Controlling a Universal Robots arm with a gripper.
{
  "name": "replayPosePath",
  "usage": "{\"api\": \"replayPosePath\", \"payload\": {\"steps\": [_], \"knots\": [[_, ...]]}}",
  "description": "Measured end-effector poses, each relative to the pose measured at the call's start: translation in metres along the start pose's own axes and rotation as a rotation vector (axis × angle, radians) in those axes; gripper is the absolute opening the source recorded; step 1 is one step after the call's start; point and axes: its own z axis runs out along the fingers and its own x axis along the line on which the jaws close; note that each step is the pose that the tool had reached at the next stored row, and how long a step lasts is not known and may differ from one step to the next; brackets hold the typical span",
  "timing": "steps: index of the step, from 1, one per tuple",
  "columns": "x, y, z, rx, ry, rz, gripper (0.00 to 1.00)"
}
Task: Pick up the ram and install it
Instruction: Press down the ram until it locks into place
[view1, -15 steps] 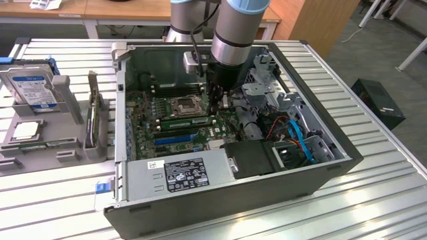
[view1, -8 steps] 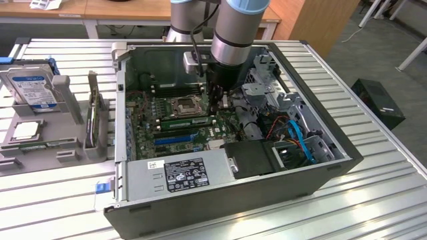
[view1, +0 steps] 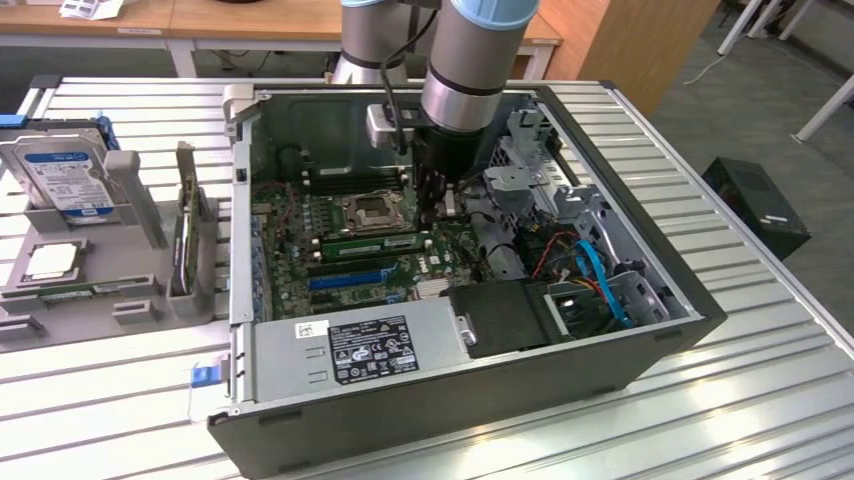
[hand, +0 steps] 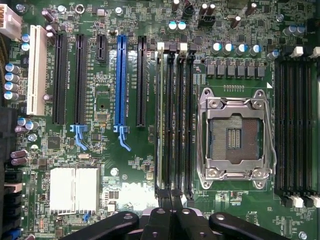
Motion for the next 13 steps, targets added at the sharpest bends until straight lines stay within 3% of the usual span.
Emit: {"api": "replayPosePath", "payload": {"steps": [13], "knots": [[0.0001,-0.0002,0.0036,0.0,0.0001,0.0,0.11]]}}
